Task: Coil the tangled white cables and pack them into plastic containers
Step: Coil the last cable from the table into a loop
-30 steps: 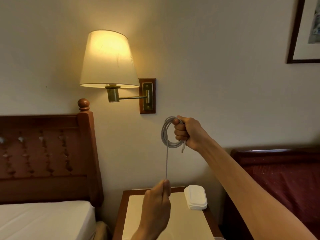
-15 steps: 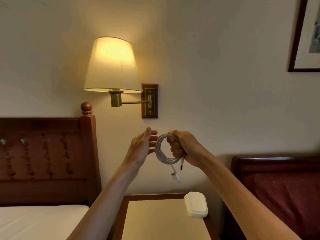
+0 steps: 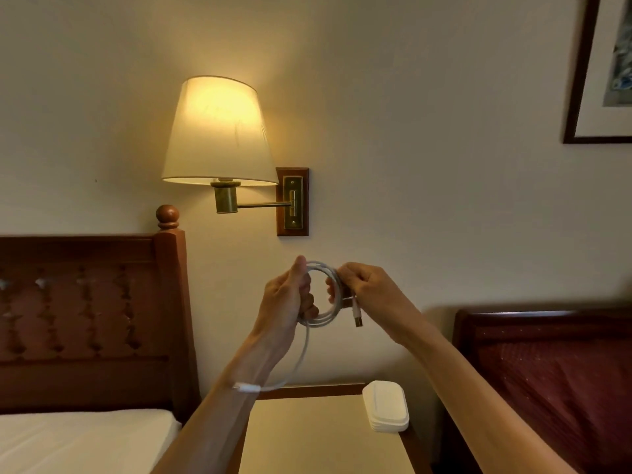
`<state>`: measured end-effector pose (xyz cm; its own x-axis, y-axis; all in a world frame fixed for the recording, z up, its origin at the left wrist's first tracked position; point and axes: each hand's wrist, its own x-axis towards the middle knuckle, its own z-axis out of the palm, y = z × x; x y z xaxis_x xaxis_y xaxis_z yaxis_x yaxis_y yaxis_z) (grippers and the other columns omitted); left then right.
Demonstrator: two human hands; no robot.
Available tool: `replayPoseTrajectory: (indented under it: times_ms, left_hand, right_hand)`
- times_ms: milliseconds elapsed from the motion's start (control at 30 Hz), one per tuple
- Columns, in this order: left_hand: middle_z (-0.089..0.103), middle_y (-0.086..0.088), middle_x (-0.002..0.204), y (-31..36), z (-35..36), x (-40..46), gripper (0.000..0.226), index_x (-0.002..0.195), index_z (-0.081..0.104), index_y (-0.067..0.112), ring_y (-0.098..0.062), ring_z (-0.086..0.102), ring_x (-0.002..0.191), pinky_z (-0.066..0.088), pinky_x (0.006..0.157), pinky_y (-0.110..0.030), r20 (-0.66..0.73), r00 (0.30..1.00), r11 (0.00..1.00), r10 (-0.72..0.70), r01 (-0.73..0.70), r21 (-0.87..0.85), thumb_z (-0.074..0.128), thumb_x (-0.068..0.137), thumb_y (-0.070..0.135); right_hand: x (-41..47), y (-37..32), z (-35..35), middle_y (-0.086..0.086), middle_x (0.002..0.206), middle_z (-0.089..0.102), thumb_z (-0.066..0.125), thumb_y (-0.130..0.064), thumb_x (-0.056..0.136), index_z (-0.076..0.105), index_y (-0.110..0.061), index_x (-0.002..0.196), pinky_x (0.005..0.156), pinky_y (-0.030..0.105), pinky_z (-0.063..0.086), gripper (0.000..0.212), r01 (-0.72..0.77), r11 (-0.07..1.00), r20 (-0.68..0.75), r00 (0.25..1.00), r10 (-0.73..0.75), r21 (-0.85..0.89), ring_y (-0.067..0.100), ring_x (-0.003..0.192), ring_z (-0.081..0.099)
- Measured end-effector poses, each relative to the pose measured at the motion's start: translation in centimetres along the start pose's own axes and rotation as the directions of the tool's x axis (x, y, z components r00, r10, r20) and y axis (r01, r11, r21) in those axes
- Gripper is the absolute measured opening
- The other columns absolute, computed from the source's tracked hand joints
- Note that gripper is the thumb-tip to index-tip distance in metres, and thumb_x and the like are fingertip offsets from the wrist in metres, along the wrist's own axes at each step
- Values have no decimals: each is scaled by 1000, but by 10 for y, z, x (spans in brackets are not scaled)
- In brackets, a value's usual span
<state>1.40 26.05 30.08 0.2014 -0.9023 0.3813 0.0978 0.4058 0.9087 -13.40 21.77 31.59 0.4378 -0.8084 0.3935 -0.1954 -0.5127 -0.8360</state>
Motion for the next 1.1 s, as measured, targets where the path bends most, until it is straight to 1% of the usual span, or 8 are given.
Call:
replayPoseTrajectory:
  times_ms: [167, 333, 400, 567, 700, 900, 1000, 1100]
  left_hand:
    - [35, 3, 53, -10, -1, 0, 44, 67, 48, 16, -11, 34, 48, 35, 51, -26, -89, 991, 973, 103, -82, 214, 39, 100, 42]
    - [36, -1, 54, -24, 6, -4, 45, 69, 51, 12, -13, 33, 48, 33, 50, -30, -99, 984, 961, 146, -117, 250, 40, 99, 43]
    - [36, 1, 52, -24, 8, -4, 45, 69, 51, 12, -12, 33, 47, 32, 50, -31, -117, 983, 966, 138, -107, 236, 39, 100, 43]
    - [35, 7, 48, -22, 9, -5, 46, 65, 47, 15, -8, 34, 45, 33, 51, -28, -155, 987, 988, 32, -7, 157, 38, 101, 44]
    - [33, 5, 48, -19, 7, -6, 47, 61, 43, 17, -11, 32, 44, 32, 50, -29, -142, 987, 997, -69, 66, -30, 39, 102, 40]
    - [26, 5, 51, -8, 2, -2, 44, 63, 41, 19, -11, 25, 44, 27, 48, -28, -108, 988, 982, -111, 93, -164, 38, 103, 38]
    - [24, 6, 50, -4, 0, 1, 45, 63, 39, 19, -10, 23, 43, 26, 45, -26, -86, 982, 965, -166, 144, -220, 36, 104, 38]
    - [20, 6, 51, -1, 1, 1, 46, 63, 38, 19, -10, 21, 42, 25, 42, -24, -59, 972, 930, -225, 197, -310, 35, 104, 38]
  right_hand:
    - [-10, 9, -8, -5, 81, 66, 64, -22, 92, 72, -14, 96, 65, 14, 49, 12, 32, 958, -140, 987, -74, -285, 10, 75, 62]
    - [-13, 2, -1, 11, 83, 70, 60, -10, 93, 68, -6, 95, 65, 21, 58, 9, -65, 971, -179, 978, 108, 230, 15, 68, 71]
    - [-17, 8, 13, 10, 87, 70, 60, -7, 92, 65, -5, 97, 70, 26, 60, 7, 2, 967, -241, 969, 61, 253, 16, 73, 73]
    - [-20, 41, 41, -12, 93, 57, 74, -24, 85, 64, -17, 89, 66, 10, 45, 13, 175, 870, -450, 799, -400, -461, 7, 80, 57]
    - [-12, 43, 40, -7, 111, 54, 69, -21, 89, 59, -16, 101, 79, 15, 51, 17, 322, 906, -371, 834, -409, -276, 8, 95, 62]
    - [-18, 37, 23, 3, 109, 64, 61, -10, 92, 53, -13, 110, 88, 28, 56, 20, 288, 955, -95, 955, -281, 75, 17, 94, 70]
    - [-24, 37, 16, -3, 114, 62, 64, 0, 89, 47, -24, 121, 93, 21, 51, 44, 269, 963, 30, 963, -269, 16, 10, 108, 63]
    - [-29, 39, 19, -4, 106, 64, 69, 2, 84, 37, -35, 123, 82, 15, 52, 63, 268, 959, -11, 963, -270, -87, 6, 96, 66]
